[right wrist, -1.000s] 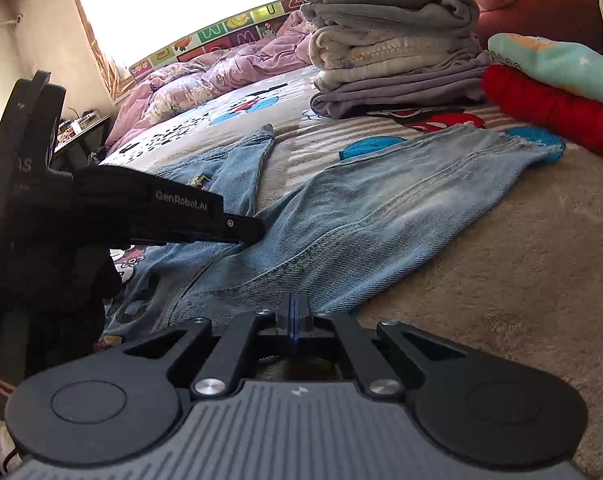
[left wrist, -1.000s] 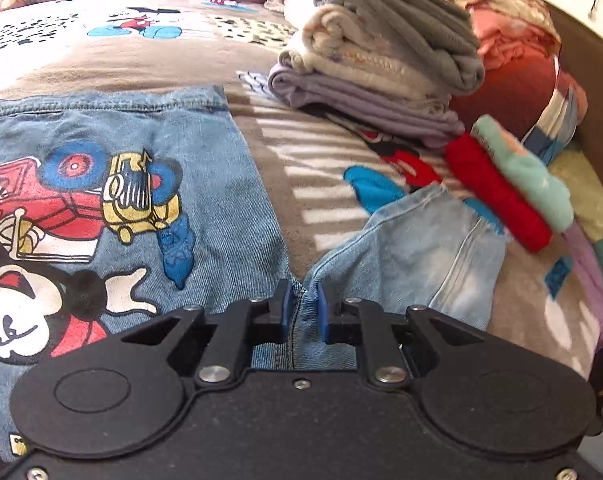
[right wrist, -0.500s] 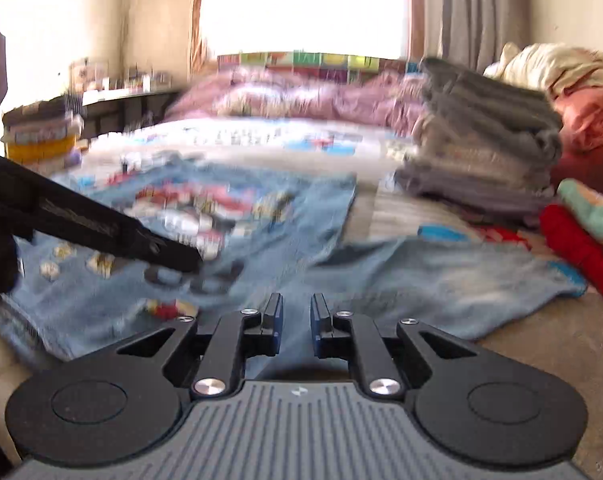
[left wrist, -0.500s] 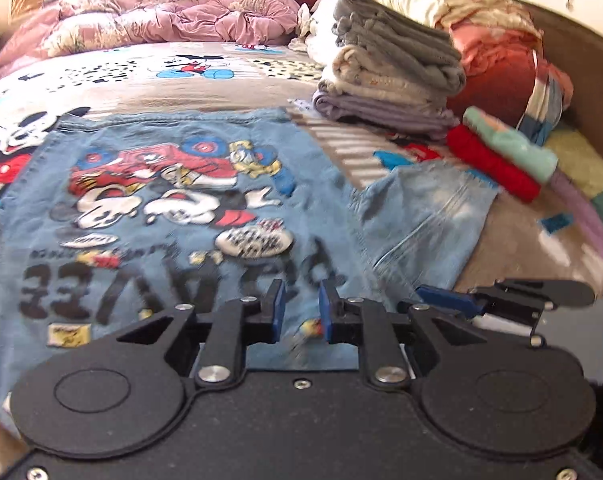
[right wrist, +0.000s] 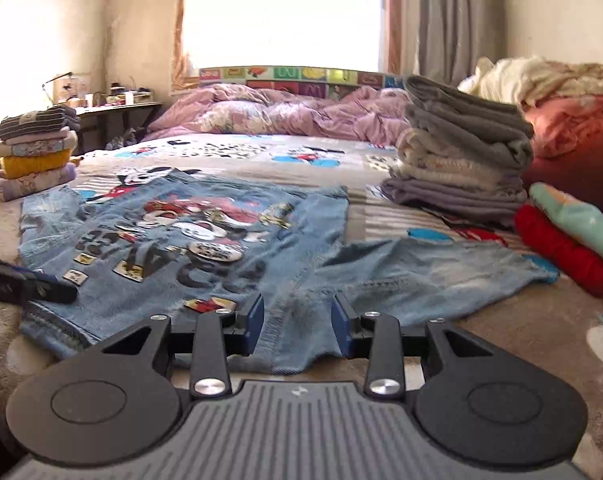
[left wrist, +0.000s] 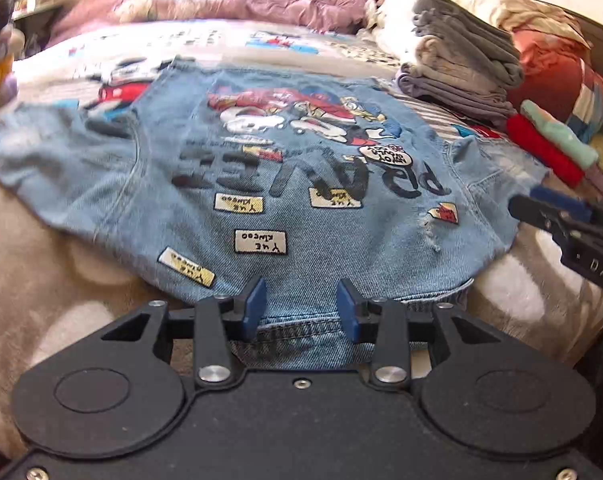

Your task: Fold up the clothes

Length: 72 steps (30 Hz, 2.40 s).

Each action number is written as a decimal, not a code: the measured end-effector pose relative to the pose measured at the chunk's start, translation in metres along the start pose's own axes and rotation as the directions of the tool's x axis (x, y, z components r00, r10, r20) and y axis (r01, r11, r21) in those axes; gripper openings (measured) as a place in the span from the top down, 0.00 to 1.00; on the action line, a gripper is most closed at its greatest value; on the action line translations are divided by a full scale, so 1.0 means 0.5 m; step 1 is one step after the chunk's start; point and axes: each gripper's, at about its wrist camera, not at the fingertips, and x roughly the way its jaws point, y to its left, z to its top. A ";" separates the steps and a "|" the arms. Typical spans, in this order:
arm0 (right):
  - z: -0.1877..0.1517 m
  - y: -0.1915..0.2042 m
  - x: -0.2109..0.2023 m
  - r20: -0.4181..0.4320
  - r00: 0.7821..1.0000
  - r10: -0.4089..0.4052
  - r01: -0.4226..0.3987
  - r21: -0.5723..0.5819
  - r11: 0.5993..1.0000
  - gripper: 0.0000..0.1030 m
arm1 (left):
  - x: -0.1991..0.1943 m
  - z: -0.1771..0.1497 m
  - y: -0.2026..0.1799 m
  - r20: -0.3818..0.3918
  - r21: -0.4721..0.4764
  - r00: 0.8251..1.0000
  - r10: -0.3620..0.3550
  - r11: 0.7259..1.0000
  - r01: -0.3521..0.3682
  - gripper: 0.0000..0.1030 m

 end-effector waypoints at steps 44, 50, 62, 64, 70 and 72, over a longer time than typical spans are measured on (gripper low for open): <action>-0.009 0.119 -0.027 -0.039 0.989 0.145 -0.144 0.035 0.989 0.57 | -0.049 -0.070 -0.007 0.118 0.218 0.991 -0.055 0.976 0.028 0.75; -0.014 0.152 0.008 -0.097 0.960 0.264 -0.266 -0.003 0.964 0.69 | -0.005 -0.092 -0.008 0.046 0.227 0.999 -0.016 0.974 0.005 0.75; 0.000 0.170 -0.023 -0.082 0.963 0.259 -0.261 -0.018 0.965 0.67 | -0.097 -0.017 0.130 0.211 -0.174 0.977 0.019 0.984 0.019 0.75; 0.007 0.193 -0.034 -0.054 0.962 0.267 -0.271 -0.085 0.959 0.67 | -0.113 -0.004 0.202 0.234 -0.336 0.968 0.087 0.942 -0.003 0.75; 0.059 0.295 -0.017 -0.034 0.942 0.333 -0.332 -0.218 0.918 0.53 | -0.075 0.018 0.407 0.154 -0.656 0.972 0.175 0.754 -0.032 0.75; 0.085 0.342 0.007 -0.039 0.931 0.362 -0.360 -0.248 0.900 0.48 | -0.057 0.012 0.450 0.143 -0.728 0.977 0.159 0.686 -0.005 0.74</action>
